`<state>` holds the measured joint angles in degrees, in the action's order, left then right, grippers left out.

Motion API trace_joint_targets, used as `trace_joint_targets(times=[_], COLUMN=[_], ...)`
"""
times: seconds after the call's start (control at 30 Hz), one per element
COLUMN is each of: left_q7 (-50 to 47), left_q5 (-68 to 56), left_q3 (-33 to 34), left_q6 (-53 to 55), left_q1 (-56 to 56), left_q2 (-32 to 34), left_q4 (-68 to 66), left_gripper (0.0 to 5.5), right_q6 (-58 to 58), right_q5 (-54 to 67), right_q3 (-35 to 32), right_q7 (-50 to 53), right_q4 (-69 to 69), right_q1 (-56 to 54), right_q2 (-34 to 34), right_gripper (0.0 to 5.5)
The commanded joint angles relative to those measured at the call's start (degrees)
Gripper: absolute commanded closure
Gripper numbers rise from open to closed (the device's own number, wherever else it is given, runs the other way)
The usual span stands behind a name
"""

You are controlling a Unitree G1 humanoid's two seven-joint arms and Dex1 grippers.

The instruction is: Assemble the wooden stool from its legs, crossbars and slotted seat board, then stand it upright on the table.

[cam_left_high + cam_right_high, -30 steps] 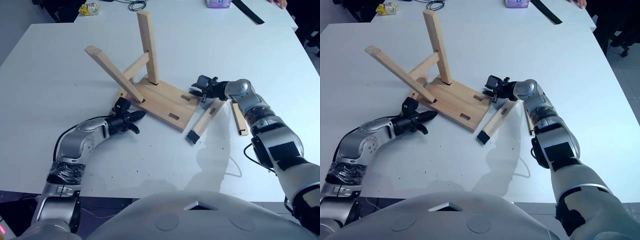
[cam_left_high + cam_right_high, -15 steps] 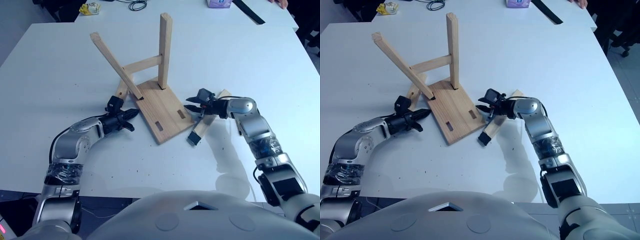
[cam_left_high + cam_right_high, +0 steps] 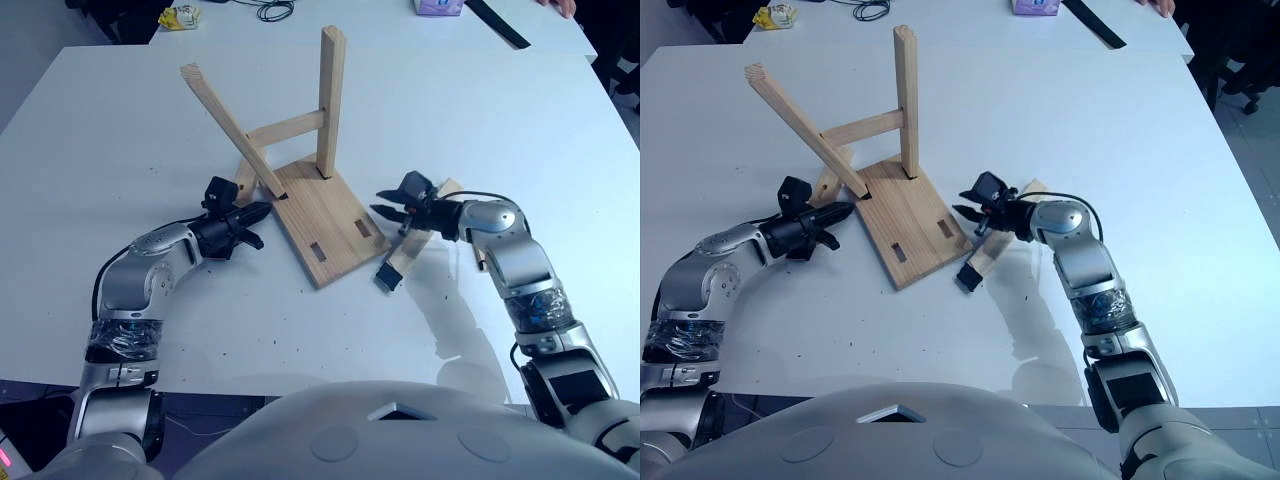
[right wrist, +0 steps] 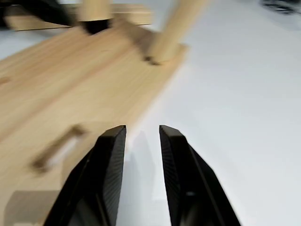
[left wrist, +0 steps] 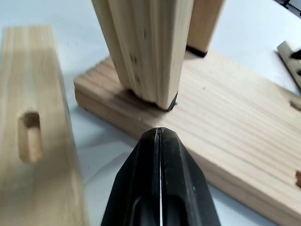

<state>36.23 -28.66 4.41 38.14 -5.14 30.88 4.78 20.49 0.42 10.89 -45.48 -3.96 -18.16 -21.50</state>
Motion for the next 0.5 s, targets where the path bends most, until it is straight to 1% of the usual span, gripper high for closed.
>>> trace_joint_targets(times=[0.03,0.1,0.2,0.37,0.43,0.5], left_q7=[-3.34,-4.92,-5.68,-9.36,-9.29,-8.53], left_q5=[-3.65,-3.85,-2.13,2.45,3.61,3.87], left_q3=[6.82,8.19,8.0,7.86,6.64,5.17], left_q6=[2.92,4.21,4.77,2.87,2.99,4.08], left_q1=[-0.64,-1.59,-0.55,-2.78,-2.85,-0.21], left_q2=[0.24,0.65,2.11,1.73,2.06,2.23], left_q4=[6.37,7.78,8.69,3.24,3.24,5.46], left_gripper=[5.5,5.5,5.5,5.5,5.5,5.5], right_q6=[-2.21,-3.53,-4.78,-3.82,-3.5,-3.63], right_q5=[-1.81,-4.14,-6.74,-6.75,-6.88,-7.22], right_q3=[-1.47,0.33,4.35,5.2,5.64,6.41], right_q7=[4.74,6.45,7.01,8.64,8.12,7.39], right_q4=[-5.7,-7.16,-6.35,-4.84,-4.48,-4.43], right_q1=[-3.79,-3.26,-0.17,1.05,1.07,0.82], right_q2=[-0.26,-0.53,0.02,1.4,0.96,0.49], right_gripper=[4.2,4.2,4.2,4.2,4.2,4.2])
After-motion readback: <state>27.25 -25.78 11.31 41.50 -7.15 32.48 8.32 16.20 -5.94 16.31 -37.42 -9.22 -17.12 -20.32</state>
